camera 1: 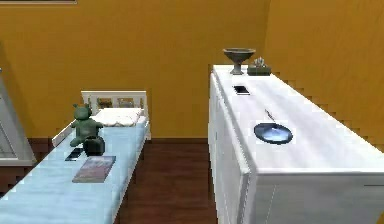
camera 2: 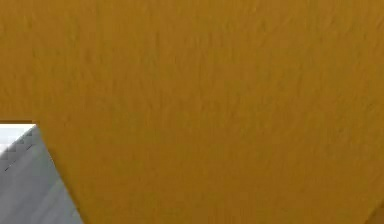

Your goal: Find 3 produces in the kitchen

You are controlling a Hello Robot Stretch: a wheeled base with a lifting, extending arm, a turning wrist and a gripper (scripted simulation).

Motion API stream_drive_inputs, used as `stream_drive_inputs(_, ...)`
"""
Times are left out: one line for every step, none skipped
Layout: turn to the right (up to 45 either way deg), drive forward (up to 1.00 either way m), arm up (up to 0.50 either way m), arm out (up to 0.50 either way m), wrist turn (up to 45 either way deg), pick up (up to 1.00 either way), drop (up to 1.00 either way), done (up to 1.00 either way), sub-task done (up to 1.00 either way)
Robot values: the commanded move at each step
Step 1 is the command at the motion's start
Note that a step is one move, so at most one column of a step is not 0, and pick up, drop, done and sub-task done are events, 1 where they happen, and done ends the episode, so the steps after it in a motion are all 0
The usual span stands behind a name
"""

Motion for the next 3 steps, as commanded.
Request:
stream_drive_inputs(-42.0, 0.0, 0.0, 0.0, 0.0, 0.0, 0.0, 0.0, 0.0)
stream_drive_inputs(0.0, 0.4, 0.0, 0.0, 0.0, 0.0, 0.0, 0.0, 0.0)
stream_drive_inputs(-45.0, 0.0, 0.0, 0.0, 0.0, 0.0, 0.0, 0.0, 0.0)
